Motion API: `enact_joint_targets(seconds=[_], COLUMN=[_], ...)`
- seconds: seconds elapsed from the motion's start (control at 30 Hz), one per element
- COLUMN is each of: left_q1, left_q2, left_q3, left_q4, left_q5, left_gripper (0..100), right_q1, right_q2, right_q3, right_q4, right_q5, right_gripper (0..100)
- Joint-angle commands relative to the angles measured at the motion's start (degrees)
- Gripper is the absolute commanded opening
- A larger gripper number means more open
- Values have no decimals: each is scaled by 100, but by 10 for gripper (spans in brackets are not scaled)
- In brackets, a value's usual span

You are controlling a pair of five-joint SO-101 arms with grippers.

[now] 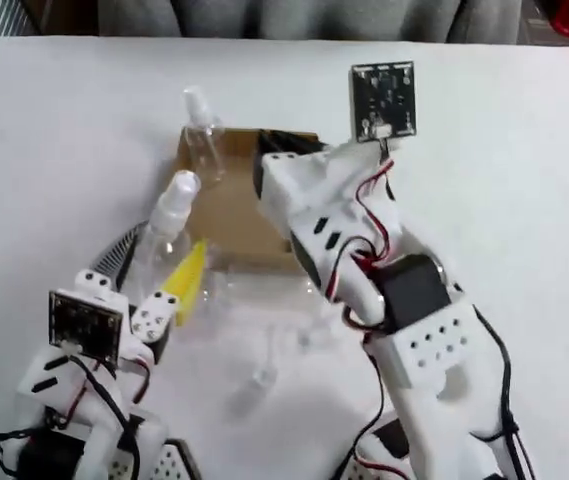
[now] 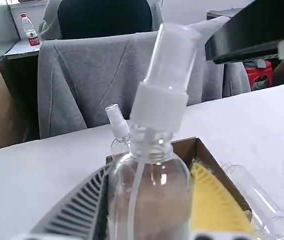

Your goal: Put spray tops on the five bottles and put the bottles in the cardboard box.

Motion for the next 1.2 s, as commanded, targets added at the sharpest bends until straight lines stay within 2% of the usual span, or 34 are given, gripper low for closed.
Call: enact_joint_targets(seconds=[0.0, 0.2, 0.63, 0.87, 1.1, 1.17], left_q1=[-48, -57, -57, -66, -66, -75], left_q2=[22, 22, 22, 22, 31, 31], left_q3=[-26, -26, -18, -9, -9, 88], left_q4=[-176, -158, -158, -176, -211, -378], left_q5=[53, 53, 53, 53, 70, 334], left_gripper=[27, 27, 27, 27, 27, 27], right_q1=[-470, -1147, -1235, -1235, -1226, -1226], right_q2=[75, 127, 110, -505, -1068, -1218], right_q3=[-114, -123, -123, -123, -114, -114], right_q4=[-303, -295, -84, 31, 848, 1165], right_q5=[-53, -70, -26, 70, 431, 431], right_gripper=[19, 19, 19, 19, 19, 19])
